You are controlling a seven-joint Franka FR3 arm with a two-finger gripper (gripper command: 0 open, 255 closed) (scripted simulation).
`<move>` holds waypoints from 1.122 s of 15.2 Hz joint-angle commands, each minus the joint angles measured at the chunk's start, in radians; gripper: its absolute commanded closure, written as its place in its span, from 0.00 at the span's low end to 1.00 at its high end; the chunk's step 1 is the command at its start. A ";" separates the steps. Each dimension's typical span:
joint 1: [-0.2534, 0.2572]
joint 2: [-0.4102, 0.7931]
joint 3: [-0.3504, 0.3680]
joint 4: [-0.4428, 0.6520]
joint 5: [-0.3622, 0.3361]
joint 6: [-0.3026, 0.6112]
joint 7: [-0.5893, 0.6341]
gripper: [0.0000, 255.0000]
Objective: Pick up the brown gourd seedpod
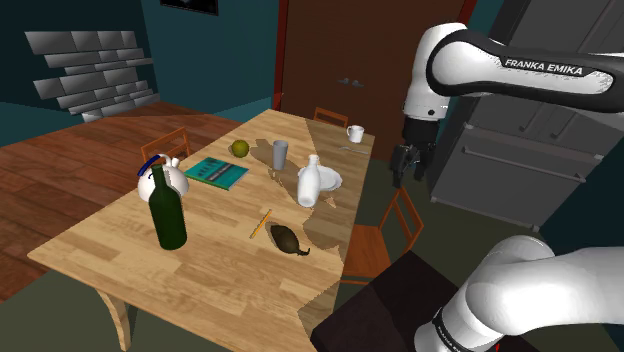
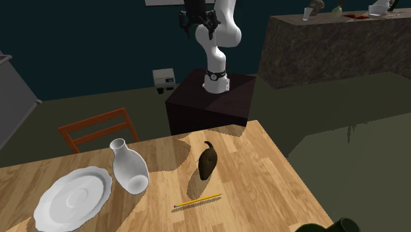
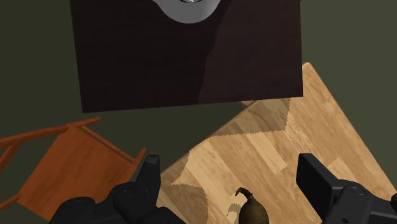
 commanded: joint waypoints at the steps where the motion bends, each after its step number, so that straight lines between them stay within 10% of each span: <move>1: 0.000 0.000 0.000 0.000 0.000 0.000 0.000 0.00; 17: 0.061 0.475 0.160 -0.045 -0.035 0.527 0.114 0.00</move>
